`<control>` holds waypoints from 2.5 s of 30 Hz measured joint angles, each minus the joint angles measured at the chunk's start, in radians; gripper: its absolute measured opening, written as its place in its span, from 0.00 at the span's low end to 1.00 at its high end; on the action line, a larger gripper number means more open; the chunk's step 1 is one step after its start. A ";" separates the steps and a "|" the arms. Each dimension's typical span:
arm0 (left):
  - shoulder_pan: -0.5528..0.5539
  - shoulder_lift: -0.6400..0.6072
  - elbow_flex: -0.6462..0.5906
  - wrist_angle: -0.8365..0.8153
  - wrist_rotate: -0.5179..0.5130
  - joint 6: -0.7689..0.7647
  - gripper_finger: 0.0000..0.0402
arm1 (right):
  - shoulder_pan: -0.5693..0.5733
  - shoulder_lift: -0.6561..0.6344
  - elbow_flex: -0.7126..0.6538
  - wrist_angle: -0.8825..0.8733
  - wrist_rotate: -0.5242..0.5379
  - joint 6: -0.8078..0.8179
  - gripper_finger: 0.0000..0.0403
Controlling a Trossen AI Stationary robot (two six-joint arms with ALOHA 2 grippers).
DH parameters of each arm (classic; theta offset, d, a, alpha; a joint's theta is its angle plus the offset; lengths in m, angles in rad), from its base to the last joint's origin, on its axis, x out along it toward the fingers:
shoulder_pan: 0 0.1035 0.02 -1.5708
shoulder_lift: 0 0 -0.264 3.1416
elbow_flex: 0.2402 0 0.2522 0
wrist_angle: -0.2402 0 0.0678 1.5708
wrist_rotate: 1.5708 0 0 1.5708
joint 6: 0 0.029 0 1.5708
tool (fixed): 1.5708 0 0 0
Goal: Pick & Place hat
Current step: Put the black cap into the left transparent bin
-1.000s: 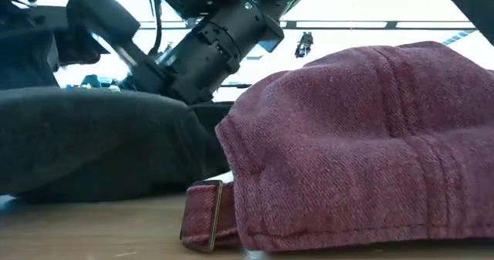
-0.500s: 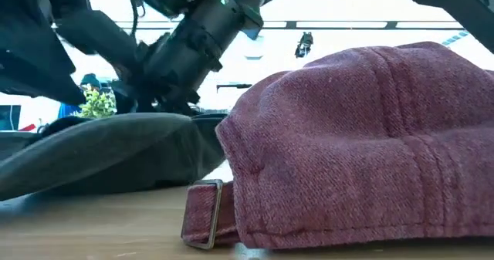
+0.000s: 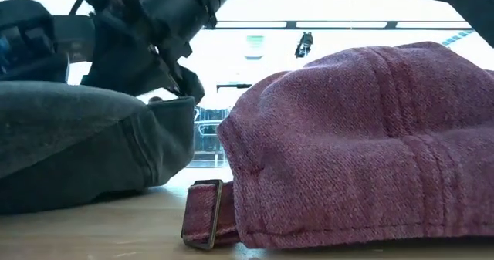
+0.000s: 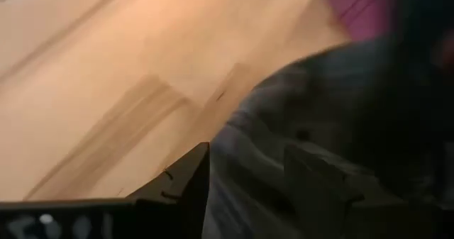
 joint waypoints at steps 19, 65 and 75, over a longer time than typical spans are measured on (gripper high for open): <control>0.023 0.029 -0.065 0.019 0.179 0.091 0.43 | -0.015 -0.016 -0.069 0.023 -0.011 -0.064 0.07; 0.030 -0.271 -0.172 0.034 0.177 -0.080 0.43 | -0.048 -0.054 -0.251 0.150 -0.074 0.008 0.29; 0.051 -0.270 -0.169 0.031 0.314 -0.018 0.43 | -0.063 -0.063 -0.247 0.055 -0.105 0.001 0.30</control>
